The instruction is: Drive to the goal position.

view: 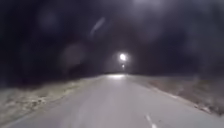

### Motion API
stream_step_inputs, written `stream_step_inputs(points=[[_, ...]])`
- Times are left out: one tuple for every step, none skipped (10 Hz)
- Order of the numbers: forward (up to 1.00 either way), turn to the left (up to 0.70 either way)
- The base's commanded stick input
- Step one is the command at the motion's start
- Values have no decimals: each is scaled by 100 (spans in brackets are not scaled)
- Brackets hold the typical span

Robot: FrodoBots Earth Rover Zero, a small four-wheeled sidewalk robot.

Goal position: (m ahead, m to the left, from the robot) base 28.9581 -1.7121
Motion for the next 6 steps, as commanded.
stream_step_inputs(points=[[85, 0], [85, 0], [85, 0], [85, 0], [85, 0], [85, 0]])
